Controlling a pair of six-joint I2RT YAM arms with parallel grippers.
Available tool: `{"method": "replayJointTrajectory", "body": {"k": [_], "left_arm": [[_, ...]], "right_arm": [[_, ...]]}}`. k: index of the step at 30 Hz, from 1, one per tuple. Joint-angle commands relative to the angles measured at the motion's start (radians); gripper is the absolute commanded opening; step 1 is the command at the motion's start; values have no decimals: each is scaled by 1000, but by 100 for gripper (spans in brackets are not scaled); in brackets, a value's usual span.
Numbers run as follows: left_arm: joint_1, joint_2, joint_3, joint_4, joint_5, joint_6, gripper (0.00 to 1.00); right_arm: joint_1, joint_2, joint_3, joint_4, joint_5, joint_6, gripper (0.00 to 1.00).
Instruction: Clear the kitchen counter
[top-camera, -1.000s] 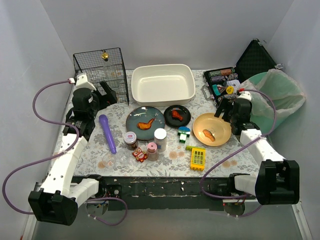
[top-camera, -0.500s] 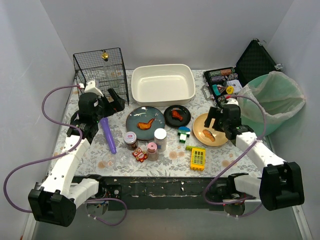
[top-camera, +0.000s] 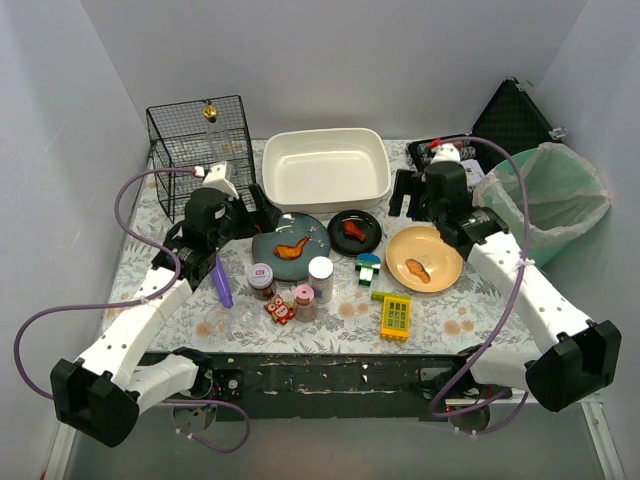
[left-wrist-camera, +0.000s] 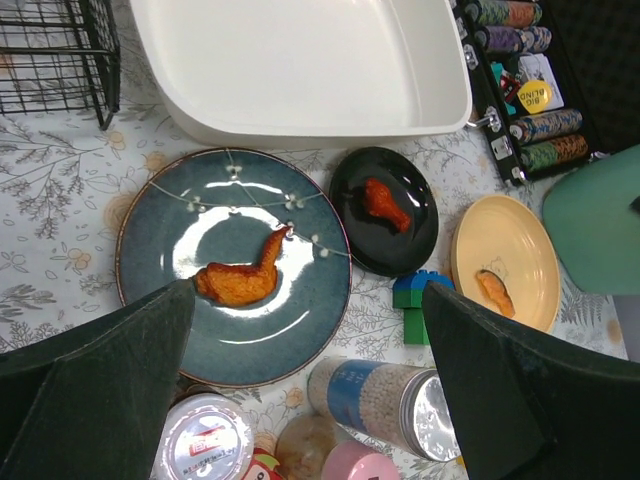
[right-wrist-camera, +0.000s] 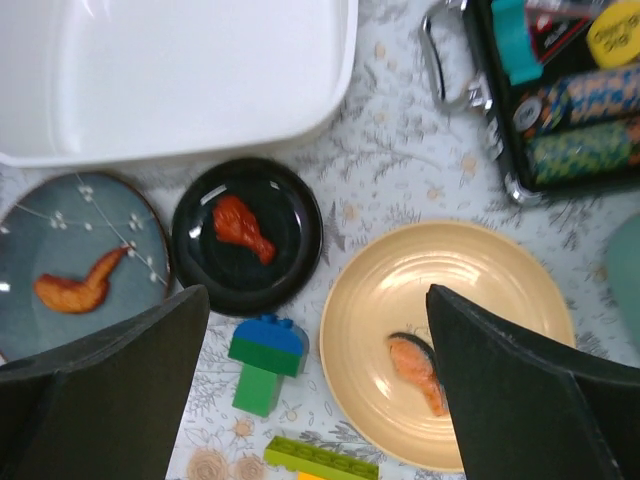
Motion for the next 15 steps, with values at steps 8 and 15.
{"method": "replayJointTrajectory", "body": {"k": [8,15], "left_arm": [[-235,96,68,4,-118,71,98],[-376,161,91,-11,-187,55,98]], "right_arm": [[-21,8,382,-317,55,-33,98],[-50,-8,419,-355,37,-36,98]]}}
